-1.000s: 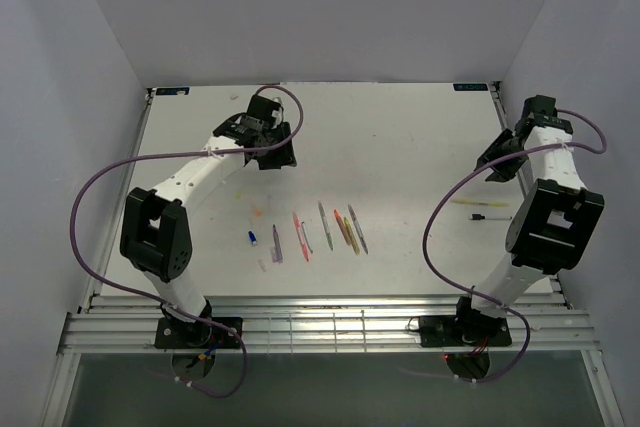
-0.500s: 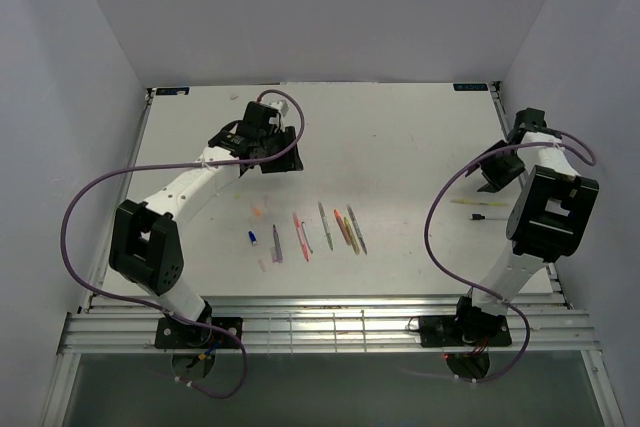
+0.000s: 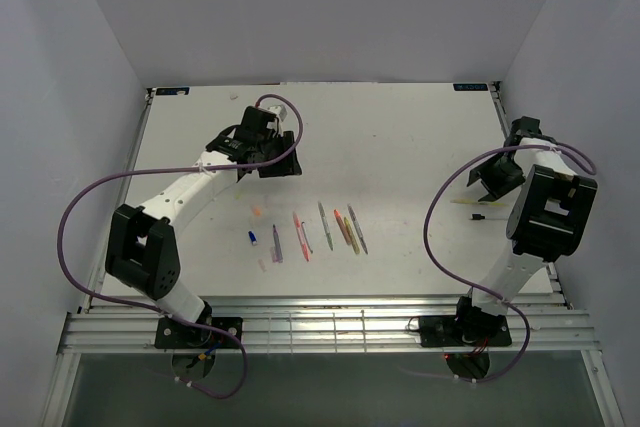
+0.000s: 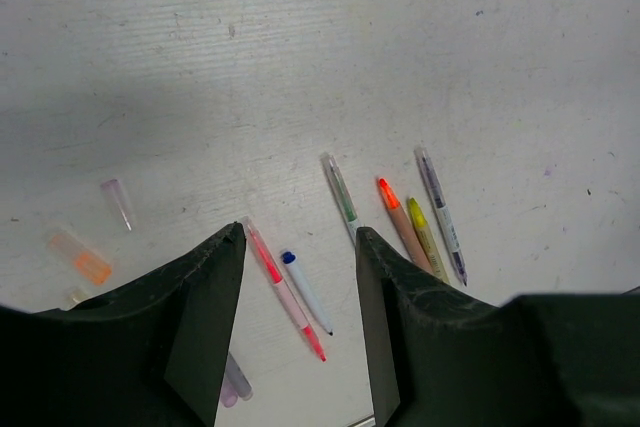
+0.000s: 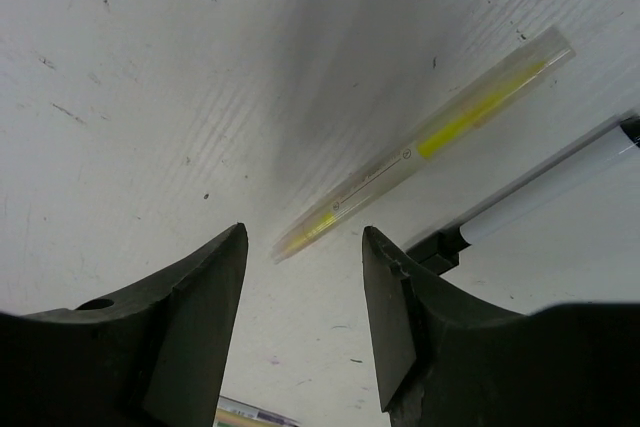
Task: Open the pen caps
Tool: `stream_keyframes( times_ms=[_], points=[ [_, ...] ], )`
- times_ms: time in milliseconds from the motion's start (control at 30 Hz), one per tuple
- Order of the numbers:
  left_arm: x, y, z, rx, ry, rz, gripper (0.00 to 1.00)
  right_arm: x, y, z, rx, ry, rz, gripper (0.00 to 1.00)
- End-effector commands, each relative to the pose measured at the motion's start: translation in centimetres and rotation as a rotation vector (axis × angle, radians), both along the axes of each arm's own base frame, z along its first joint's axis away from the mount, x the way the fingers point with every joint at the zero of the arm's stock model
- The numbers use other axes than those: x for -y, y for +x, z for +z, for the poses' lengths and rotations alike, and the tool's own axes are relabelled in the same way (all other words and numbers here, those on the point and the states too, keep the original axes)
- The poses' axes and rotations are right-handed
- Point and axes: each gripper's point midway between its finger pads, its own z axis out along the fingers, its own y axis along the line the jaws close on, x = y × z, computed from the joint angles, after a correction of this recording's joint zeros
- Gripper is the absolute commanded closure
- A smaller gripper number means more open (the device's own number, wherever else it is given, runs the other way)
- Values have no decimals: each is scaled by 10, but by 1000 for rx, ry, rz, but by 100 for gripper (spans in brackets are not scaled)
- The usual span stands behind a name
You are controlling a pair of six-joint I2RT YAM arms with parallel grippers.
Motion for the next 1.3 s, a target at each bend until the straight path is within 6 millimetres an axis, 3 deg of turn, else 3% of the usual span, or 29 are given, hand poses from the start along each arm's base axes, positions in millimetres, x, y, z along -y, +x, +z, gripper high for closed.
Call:
stream_keyframes(
  times_ms=[0,400,500,733,833,867,933,967,1033,1067,1133,1167,1200,1233,1267],
  points=[
    [-1,2,25,68,-21,-7,41,9,0,-10,-14,-38,-41,44],
    [-2,1,15,39,-3,-2,41,4,-8,-38,-62,-11,-62,52],
    [-3,1,15,38,0,1,41,4,-10,-43,-75,-8,-60,59],
    [-2,0,15,17,-5,6,41,-6,-5,-46,-83,16,-20,90],
    [-1,1,19,12,-5,11,41,-19,6,-37,-73,1,71,92],
    [-2,1,21,10,-1,13,41,-29,23,-23,-32,-15,120,92],
    [-2,1,29,8,-3,21,41,-44,35,-9,-9,-30,200,92],
    [-2,0,32,7,-7,22,41,-61,53,10,46,-36,259,92],
    [0,-2,39,-4,-27,32,40,-89,64,29,102,-4,341,92],
    [0,-3,41,-10,-37,39,40,-120,71,42,152,37,429,92],
    [3,-7,42,-42,-74,46,40,-159,70,58,206,85,536,92],
    [6,-10,43,-69,-110,59,40,-194,65,68,245,133,636,92],
    [10,-12,44,-84,-142,54,41,-210,59,70,262,160,688,92],
    [20,-18,47,-119,-202,17,41,-225,53,83,301,171,738,92],
    [27,-20,50,-139,-253,13,42,-253,46,93,352,192,831,92]
  ],
)
